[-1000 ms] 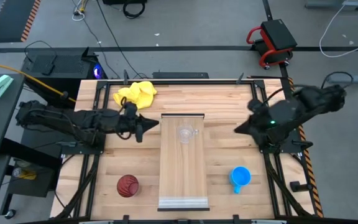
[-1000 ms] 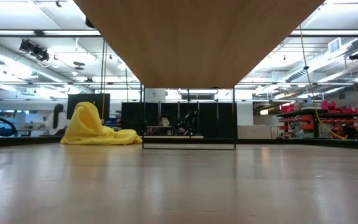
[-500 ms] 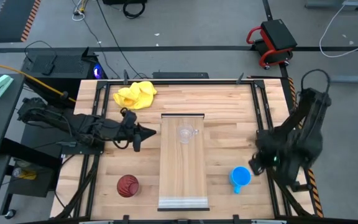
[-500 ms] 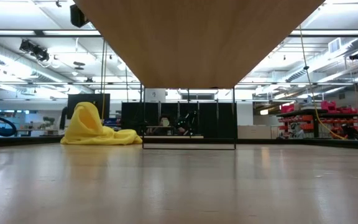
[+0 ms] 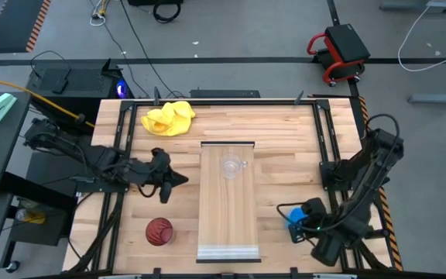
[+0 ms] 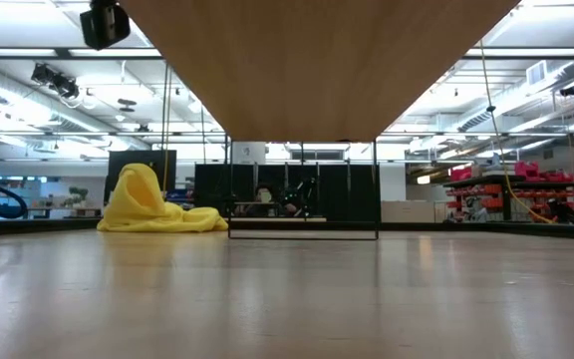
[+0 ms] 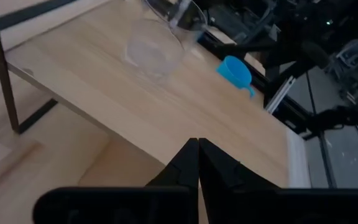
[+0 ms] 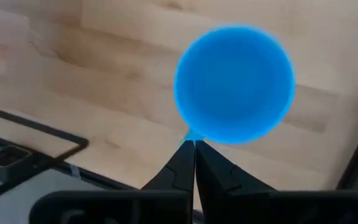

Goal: Stack small to large cups/mugs on shelf
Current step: Put the blue mug on the shelf

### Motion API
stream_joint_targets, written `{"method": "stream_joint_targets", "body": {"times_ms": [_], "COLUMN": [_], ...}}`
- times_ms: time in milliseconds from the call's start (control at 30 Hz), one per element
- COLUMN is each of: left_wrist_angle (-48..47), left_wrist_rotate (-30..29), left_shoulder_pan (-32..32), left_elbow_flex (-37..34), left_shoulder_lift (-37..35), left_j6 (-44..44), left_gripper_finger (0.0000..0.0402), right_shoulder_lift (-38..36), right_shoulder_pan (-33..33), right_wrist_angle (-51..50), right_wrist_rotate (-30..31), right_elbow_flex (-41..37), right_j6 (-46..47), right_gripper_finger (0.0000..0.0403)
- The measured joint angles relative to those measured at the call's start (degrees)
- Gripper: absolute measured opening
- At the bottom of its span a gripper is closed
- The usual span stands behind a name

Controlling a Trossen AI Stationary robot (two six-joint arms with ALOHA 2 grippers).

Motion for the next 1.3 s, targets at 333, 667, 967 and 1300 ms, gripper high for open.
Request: {"method": "stream_joint_targets", "body": {"times_ms": [333,667,967,1300], "left_wrist_angle": [-0.3,-0.2,-0.2,-0.1], "left_wrist_rotate": [0.0,0.0,0.0,0.0], "left_shoulder_pan": [-2.2,-1.7,-1.7,-1.7], "left_elbow_flex": [0.0,0.0,0.0,0.0], "left_shoulder_lift": [0.0,0.0,0.0,0.0], "left_j6": [0.0,-0.7,-0.7,-0.6], "left_gripper_finger": [0.0025,0.0016,0.0022,0.0016], "right_shoulder_lift": [0.6,-0.8,-0.5,-0.5], "right_shoulder_pan": [-2.7,-5.0,-4.7,-7.1], "right_wrist_angle": [0.8,-8.6,3.6,6.8], "right_wrist_rotate": [6.2,1.2,1.0,0.8], "right_elbow_flex": [0.0,-0.2,-6.1,-8.7], "right_j6": [-0.8,-1.3,-1.7,-1.7], "right_gripper_finger": [0.002,0.002,0.0036,0.0063]}}
